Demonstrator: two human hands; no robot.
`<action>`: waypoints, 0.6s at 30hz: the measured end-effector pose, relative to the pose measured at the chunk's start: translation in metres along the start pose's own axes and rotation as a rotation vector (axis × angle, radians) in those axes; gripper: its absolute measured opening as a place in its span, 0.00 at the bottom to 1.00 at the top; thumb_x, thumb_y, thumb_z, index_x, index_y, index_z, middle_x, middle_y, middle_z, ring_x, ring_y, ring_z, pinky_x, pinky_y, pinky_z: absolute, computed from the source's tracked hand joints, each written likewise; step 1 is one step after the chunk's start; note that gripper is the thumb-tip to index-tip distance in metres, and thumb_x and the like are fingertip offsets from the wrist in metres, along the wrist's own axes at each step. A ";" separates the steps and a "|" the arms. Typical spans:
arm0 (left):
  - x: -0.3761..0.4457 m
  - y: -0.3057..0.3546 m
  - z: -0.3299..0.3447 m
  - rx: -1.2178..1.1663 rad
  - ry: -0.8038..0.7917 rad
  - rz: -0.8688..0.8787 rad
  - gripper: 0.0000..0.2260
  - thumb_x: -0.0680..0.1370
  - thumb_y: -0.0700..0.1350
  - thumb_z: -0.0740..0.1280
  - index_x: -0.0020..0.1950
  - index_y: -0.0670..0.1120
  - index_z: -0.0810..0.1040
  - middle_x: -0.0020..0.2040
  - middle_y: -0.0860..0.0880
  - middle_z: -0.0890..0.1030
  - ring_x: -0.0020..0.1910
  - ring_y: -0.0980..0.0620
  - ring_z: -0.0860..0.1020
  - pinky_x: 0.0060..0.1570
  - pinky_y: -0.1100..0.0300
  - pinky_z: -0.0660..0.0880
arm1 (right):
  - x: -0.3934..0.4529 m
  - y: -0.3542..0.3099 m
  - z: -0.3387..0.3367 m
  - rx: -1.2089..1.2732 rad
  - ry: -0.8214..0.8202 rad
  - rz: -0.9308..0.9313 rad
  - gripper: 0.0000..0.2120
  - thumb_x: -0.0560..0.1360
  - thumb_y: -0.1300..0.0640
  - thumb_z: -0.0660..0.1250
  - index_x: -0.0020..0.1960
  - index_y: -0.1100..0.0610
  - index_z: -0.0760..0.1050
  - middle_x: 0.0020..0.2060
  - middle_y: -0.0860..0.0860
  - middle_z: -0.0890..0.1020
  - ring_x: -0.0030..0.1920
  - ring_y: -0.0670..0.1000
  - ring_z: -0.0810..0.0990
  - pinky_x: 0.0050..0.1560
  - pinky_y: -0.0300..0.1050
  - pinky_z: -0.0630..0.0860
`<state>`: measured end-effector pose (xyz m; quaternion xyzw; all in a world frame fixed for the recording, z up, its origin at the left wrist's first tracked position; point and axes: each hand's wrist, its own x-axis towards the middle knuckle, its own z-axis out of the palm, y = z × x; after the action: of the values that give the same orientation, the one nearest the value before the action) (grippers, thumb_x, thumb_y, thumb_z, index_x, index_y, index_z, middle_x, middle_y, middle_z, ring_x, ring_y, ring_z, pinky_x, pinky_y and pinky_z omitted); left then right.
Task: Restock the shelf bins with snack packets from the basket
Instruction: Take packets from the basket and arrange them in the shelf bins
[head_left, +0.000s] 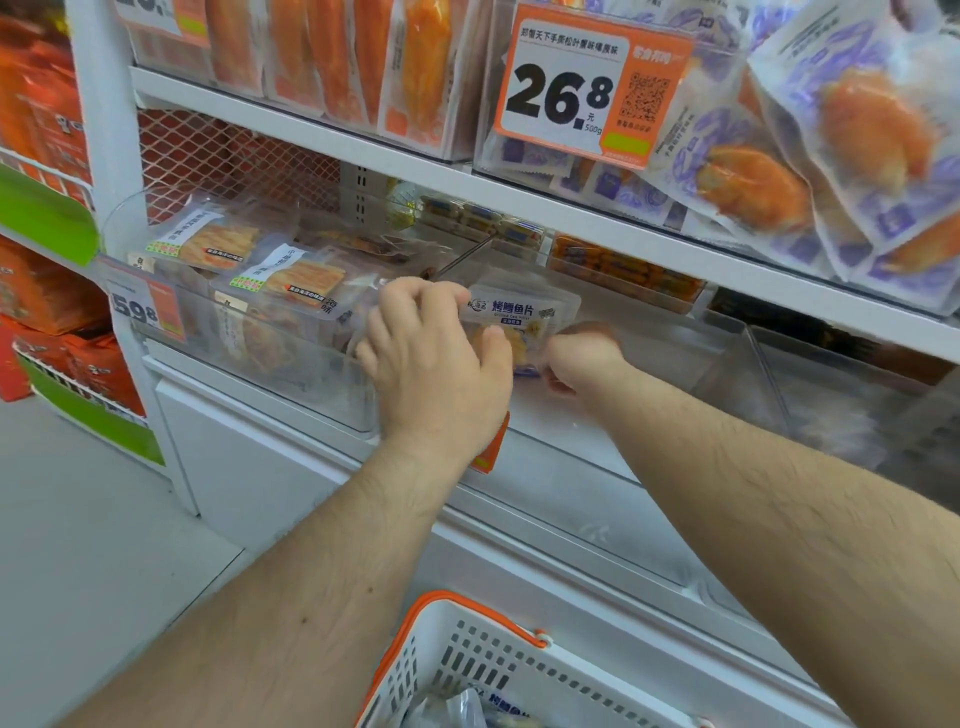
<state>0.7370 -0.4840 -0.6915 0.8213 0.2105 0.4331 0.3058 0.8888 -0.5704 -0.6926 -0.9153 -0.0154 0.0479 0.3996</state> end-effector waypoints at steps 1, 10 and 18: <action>-0.005 0.007 -0.002 -0.022 -0.018 0.062 0.16 0.72 0.52 0.64 0.57 0.48 0.76 0.57 0.48 0.72 0.59 0.45 0.68 0.57 0.51 0.63 | -0.012 -0.001 -0.008 0.029 0.020 -0.004 0.07 0.75 0.64 0.62 0.39 0.58 0.75 0.31 0.53 0.76 0.31 0.53 0.74 0.30 0.42 0.72; -0.068 0.040 -0.013 -0.058 -0.831 0.148 0.08 0.72 0.49 0.69 0.35 0.52 0.73 0.33 0.55 0.76 0.38 0.52 0.76 0.39 0.58 0.74 | -0.145 0.041 -0.073 0.268 0.243 -0.319 0.10 0.69 0.62 0.66 0.33 0.50 0.77 0.29 0.46 0.79 0.34 0.51 0.79 0.38 0.47 0.77; -0.117 0.022 0.010 0.110 -1.320 0.312 0.02 0.74 0.47 0.69 0.42 0.51 0.79 0.38 0.55 0.80 0.41 0.53 0.77 0.39 0.61 0.72 | -0.186 0.142 -0.063 0.186 0.195 -0.198 0.12 0.71 0.65 0.68 0.34 0.50 0.76 0.29 0.45 0.77 0.33 0.47 0.74 0.38 0.40 0.71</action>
<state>0.6841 -0.5743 -0.7491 0.9486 -0.1197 -0.1311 0.2619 0.7091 -0.7254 -0.7403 -0.8686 -0.0622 -0.0796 0.4851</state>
